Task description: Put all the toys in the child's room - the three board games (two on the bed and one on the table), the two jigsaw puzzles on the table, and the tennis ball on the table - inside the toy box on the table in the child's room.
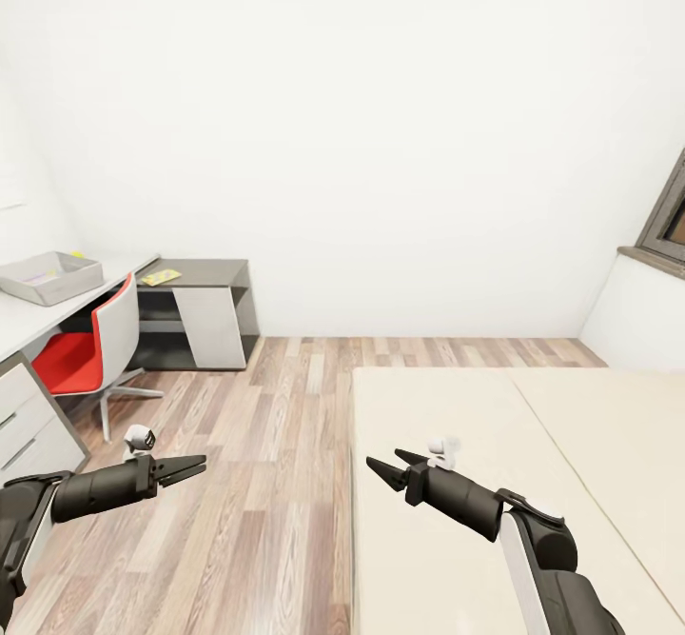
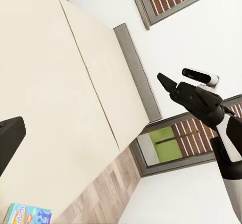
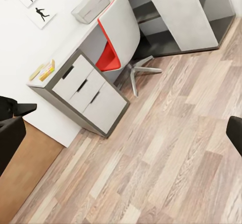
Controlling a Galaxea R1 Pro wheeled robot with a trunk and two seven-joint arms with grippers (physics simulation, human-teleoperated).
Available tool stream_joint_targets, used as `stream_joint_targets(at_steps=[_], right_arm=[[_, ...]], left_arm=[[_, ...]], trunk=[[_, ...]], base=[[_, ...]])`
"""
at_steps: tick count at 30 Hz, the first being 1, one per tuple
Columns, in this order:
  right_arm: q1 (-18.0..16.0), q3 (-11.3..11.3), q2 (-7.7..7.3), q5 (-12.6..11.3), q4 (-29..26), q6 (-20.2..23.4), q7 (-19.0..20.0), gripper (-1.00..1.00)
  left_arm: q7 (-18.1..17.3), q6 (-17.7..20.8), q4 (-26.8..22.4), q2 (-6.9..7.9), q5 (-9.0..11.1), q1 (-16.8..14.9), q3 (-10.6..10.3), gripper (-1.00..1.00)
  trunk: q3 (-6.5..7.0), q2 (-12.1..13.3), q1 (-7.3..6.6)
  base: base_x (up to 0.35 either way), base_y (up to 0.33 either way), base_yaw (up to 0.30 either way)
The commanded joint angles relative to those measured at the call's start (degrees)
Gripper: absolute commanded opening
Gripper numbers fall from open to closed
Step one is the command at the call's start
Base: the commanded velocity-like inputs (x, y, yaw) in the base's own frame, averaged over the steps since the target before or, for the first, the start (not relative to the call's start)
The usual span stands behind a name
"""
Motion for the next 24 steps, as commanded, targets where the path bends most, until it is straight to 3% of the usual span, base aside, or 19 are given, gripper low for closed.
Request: stream_joint_targets(at_steps=[1, 24], right_arm=[[-0.1, -0.1, 0.05, -0.2, 0.0, 0.4, 0.2, 1.00], [-0.1, -0.2, 0.04, -0.3, 0.0, 0.4, 0.1, 1.00]], left_arm=[[-0.2, 0.6, 0.0, 0.01, 0.0, 0.0, 0.0, 1.00], [-0.2, 0.6, 0.0, 0.01, 0.0, 0.0, 0.0, 1.00]], trunk=[[-0.12, -0.1, 0.04], [0.65, -0.1, 0.04]], base=[[0.000, 0.000, -0.013], [0.000, 0.000, -0.002]])
